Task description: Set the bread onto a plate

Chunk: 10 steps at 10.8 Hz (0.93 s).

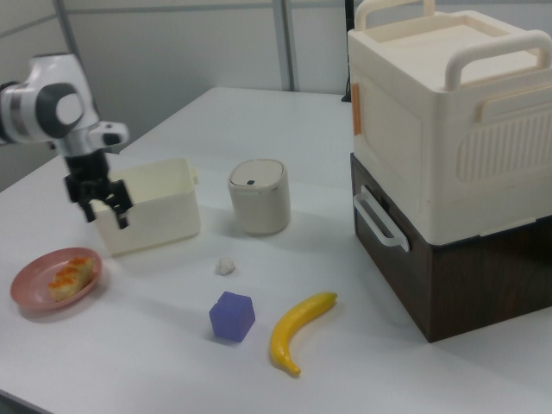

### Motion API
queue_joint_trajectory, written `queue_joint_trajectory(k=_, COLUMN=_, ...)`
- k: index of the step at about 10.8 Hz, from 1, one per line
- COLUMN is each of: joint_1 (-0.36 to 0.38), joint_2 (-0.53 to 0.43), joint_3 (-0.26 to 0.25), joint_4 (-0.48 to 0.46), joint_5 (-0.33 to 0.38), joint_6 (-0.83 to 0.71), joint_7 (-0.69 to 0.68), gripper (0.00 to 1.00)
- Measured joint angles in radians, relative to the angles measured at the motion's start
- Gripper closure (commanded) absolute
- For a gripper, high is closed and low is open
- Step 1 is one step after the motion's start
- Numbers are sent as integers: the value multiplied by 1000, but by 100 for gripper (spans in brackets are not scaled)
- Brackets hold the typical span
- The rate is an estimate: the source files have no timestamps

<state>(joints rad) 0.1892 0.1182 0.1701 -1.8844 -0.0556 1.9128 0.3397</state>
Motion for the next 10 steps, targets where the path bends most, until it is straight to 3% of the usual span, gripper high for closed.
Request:
queue_joint_trajectory(k=3, joint_1=-63, joint_2=-19, joint_3=-129, joint_4=76, joint_5=-1, joint_6=-63, joint_7=-74, gripper=0)
queue_joint_trajectory(k=7, joint_1=-97, joint_2=-20, joint_3=-195, joint_4=190, joint_5=-1, joint_6=-126, joint_7=-146, gripper=0)
queue_joint_trajectory(k=10, joint_1=-97, joint_2=-19, joint_3=-199, joint_4=211, joint_5=-1, joint_6=-136, joint_7=-155, gripper=0)
